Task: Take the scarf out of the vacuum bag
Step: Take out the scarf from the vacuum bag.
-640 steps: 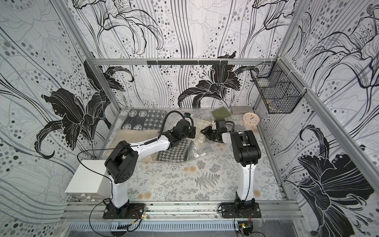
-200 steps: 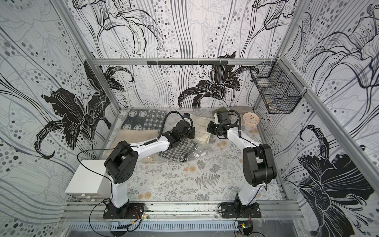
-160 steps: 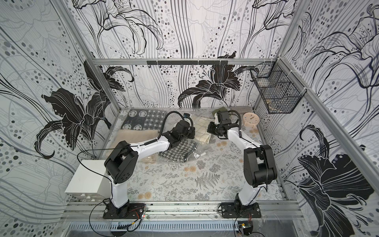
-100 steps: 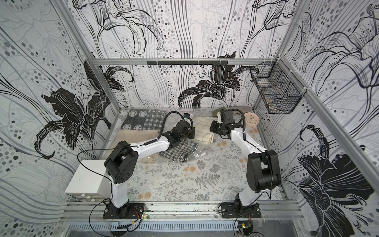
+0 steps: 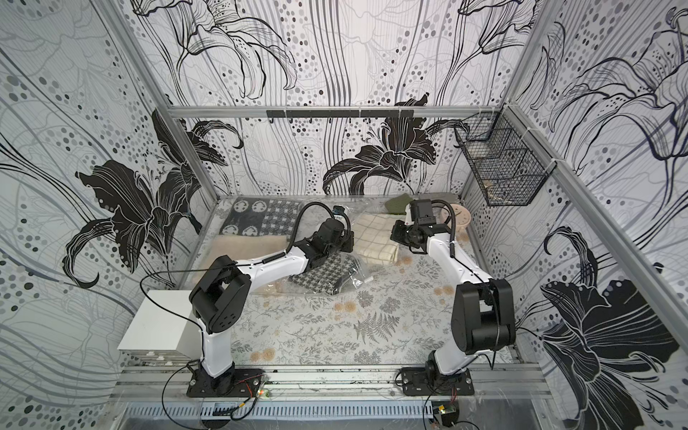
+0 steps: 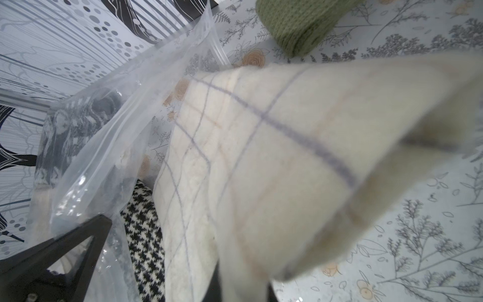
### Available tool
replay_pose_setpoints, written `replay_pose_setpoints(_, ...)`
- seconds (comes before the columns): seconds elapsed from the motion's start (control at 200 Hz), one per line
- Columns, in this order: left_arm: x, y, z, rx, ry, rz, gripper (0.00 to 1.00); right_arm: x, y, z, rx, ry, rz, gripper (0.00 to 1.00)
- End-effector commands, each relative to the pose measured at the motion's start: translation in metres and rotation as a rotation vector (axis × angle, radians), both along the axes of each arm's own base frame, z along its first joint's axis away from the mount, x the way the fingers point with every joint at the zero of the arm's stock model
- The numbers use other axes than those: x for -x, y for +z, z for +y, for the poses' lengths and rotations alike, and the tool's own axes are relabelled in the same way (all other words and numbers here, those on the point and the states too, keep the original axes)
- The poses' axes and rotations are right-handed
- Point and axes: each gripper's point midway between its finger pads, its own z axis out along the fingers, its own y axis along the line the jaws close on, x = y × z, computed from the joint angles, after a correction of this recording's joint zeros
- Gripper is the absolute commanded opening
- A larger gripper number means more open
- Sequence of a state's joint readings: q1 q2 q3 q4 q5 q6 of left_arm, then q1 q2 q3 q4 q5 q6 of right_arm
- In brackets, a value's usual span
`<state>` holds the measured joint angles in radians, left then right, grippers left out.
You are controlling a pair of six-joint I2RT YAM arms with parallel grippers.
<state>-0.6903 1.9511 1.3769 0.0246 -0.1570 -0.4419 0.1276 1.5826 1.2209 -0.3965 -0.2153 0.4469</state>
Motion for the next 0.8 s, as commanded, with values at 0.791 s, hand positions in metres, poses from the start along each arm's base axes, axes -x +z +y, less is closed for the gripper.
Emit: replay_pose_setpoints(0.791, -0.006, 0.02, 0.002, 0.043, 0.026, -0.06, 0.0, 0.054, -0.039, -0.099, 0.038, -0.345, 0.173, 0.0)
